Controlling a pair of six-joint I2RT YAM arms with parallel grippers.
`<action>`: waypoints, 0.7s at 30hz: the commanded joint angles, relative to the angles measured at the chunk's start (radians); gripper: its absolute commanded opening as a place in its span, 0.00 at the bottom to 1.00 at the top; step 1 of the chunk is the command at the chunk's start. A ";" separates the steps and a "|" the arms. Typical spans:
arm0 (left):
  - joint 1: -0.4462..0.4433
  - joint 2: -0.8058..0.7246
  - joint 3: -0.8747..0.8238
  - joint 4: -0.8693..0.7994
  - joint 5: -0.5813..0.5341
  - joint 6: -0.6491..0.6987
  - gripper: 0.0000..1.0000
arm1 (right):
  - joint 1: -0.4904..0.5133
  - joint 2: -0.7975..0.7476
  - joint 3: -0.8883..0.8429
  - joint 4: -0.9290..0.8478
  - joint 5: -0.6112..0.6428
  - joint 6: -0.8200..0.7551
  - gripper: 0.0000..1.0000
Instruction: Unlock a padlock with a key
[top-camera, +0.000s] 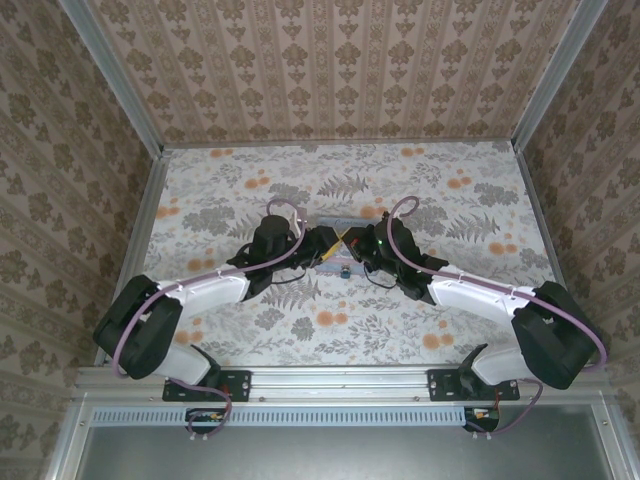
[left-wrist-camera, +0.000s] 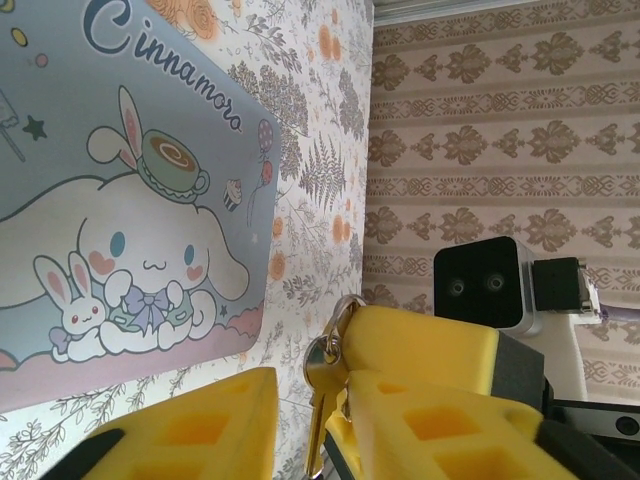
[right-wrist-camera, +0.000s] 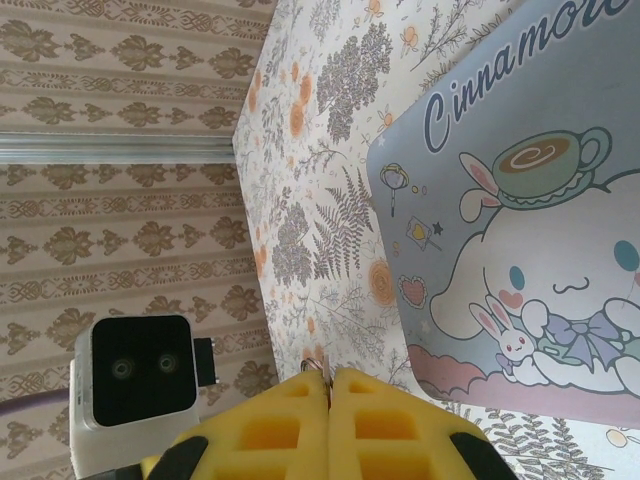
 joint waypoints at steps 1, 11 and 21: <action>-0.006 0.011 0.001 0.030 -0.013 -0.002 0.29 | -0.006 0.009 0.019 0.026 0.014 0.024 0.00; -0.007 0.010 0.008 0.017 -0.026 0.005 0.10 | -0.007 0.009 0.017 0.029 0.012 0.025 0.00; -0.005 0.009 0.014 0.005 -0.033 0.015 0.00 | -0.014 0.032 0.017 0.019 0.008 0.014 0.11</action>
